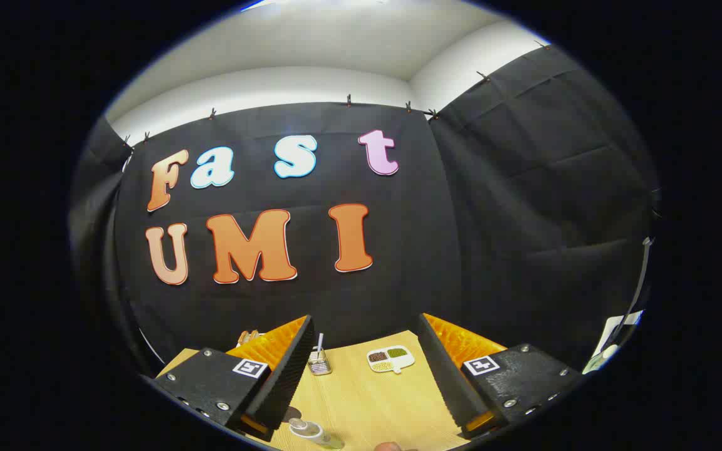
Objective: Take the bottle from table, then pour the juice into the cup, finally place the bottle on the coaster
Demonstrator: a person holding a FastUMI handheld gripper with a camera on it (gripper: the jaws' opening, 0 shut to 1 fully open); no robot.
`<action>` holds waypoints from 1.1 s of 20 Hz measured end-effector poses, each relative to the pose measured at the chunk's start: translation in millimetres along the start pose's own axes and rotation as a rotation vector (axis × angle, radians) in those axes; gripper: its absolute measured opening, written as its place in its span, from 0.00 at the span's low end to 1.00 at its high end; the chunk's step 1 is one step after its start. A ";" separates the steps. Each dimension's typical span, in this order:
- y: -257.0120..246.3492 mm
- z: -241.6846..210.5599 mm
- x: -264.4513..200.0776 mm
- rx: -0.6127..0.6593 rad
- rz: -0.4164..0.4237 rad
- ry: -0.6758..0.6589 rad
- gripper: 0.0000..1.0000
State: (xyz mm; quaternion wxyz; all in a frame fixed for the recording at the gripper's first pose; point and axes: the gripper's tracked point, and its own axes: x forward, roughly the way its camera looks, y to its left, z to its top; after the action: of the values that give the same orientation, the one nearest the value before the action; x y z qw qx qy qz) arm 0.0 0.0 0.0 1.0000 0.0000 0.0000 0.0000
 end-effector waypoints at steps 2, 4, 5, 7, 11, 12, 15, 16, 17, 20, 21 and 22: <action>1.4 -9.2 -4.0 -0.013 0.005 0.009 0.98; 5.6 -19.4 -7.2 -0.021 0.021 0.027 0.98; 8.6 -25.7 -8.7 -0.028 0.034 0.042 0.98; 6.4 -34.3 -8.7 -0.052 0.036 0.062 0.98; 7.4 -34.3 -8.3 -0.042 0.029 0.067 0.98; 8.2 -34.6 -10.4 -0.033 0.032 0.068 0.98; 9.0 -30.6 -8.3 -0.034 0.043 0.051 0.98; 9.1 -32.1 -7.9 -0.046 0.046 0.055 0.98; 8.2 -32.9 -7.9 -0.061 0.045 0.060 0.98; 9.3 -30.8 -8.8 -0.077 0.041 0.058 0.98; 10.6 -30.5 -10.2 -0.074 0.047 0.056 0.98; 9.9 -32.3 -13.7 -0.072 0.048 0.056 0.98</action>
State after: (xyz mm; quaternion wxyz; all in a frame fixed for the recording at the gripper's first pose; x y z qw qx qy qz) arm -13.7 9.9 -32.3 0.9987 -0.0362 0.0281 0.0239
